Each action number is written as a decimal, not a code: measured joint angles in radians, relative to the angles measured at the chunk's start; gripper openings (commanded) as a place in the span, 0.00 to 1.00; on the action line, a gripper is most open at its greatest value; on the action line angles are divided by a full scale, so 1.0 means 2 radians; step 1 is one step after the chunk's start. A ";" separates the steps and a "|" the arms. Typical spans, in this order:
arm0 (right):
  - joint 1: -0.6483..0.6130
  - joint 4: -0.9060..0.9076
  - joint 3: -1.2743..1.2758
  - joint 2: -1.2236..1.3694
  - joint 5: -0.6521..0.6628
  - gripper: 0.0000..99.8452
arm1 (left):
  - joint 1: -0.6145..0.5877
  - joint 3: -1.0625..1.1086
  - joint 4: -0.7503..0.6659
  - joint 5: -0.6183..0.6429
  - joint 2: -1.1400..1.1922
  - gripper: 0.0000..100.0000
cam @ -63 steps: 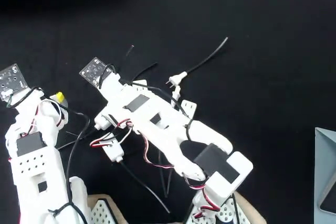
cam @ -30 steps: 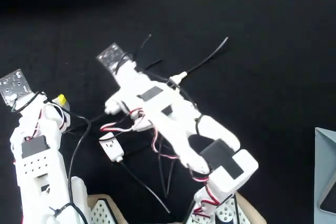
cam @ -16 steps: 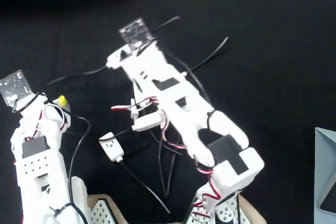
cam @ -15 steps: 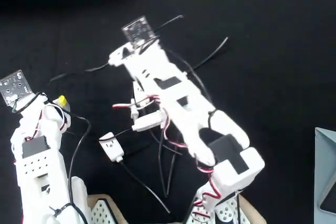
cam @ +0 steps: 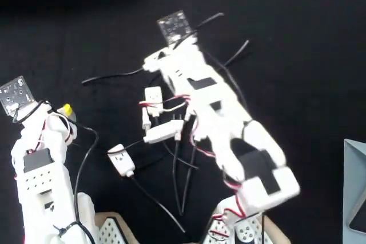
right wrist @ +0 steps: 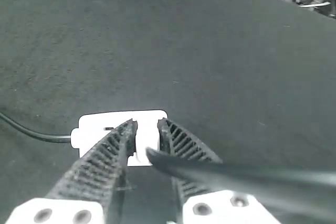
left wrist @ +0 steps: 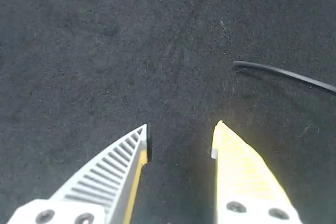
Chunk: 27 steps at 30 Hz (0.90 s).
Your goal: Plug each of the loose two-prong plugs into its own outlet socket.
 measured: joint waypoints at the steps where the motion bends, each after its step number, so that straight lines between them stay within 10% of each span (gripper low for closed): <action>1: 0.008 0.008 0.008 -0.021 0.000 0.01 | 0.000 0.000 0.000 0.000 0.000 0.21; 11: 0.103 0.064 0.015 -0.092 0.000 0.01 | 0.000 0.000 0.000 0.000 0.000 0.21; 27: 0.127 0.120 -0.345 0.244 0.001 0.13 | 0.000 0.000 0.000 0.000 0.000 0.21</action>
